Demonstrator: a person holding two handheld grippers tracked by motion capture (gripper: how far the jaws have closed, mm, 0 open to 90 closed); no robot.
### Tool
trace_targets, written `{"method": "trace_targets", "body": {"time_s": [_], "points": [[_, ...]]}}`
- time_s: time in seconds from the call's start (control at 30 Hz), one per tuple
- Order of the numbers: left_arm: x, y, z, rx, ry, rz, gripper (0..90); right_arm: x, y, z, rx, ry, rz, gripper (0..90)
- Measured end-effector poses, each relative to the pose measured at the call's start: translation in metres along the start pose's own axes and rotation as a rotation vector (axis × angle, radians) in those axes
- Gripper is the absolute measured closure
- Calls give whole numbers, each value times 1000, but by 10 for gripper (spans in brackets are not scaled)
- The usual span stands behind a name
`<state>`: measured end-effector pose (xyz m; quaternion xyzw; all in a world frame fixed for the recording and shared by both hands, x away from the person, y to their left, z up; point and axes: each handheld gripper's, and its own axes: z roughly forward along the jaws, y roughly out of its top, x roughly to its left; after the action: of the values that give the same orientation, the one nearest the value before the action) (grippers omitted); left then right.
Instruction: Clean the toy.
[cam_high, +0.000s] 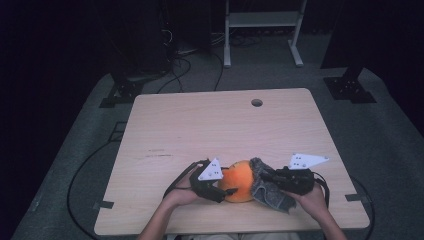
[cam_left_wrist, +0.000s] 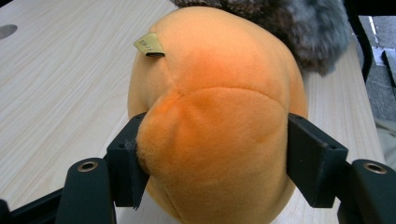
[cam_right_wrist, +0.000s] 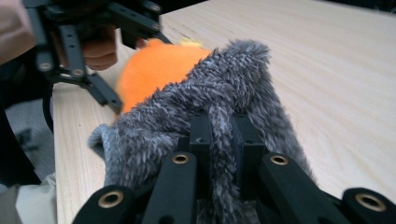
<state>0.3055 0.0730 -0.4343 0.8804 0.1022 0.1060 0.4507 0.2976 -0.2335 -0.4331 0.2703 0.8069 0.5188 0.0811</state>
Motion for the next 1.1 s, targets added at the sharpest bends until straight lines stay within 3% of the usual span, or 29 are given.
{"method": "trace_targets", "body": {"time_s": [0.07,0.13,0.27,0.33,0.47,0.53,0.7,0.77,0.83,0.93,1.0,1.07,1.1], "points": [[0,-1,0,-4,-5,0,309,-7,-6,-1,32,-44,20,802],[0,-1,0,-1,-13,8,309,-10,-10,-5,37,-48,48,803],[-1,-1,0,-2,-18,20,308,-2,0,-10,-19,-28,23,802],[-1,-2,-1,0,-18,21,307,0,2,-5,-3,-24,7,802],[-2,-1,0,-3,-17,25,303,-14,-10,-2,52,-56,67,803],[-3,-1,0,-4,-17,37,302,-15,-12,-8,42,-60,79,802],[-9,1,1,2,-34,83,303,-3,6,-14,-60,-1,44,802],[-9,1,1,5,-39,98,303,-1,6,-9,-38,12,29,802],[-10,1,1,2,-44,98,303,-5,1,-5,-2,10,43,802],[-10,1,1,-2,-48,98,303,-14,-7,-7,48,-35,69,802],[-11,2,1,2,-52,113,303,-13,-6,-12,27,-40,69,802],[-14,4,1,0,-53,129,301,-5,1,-14,-31,-13,39,802],[-14,5,1,3,-53,132,296,-1,5,-13,-32,-3,24,802]]}}
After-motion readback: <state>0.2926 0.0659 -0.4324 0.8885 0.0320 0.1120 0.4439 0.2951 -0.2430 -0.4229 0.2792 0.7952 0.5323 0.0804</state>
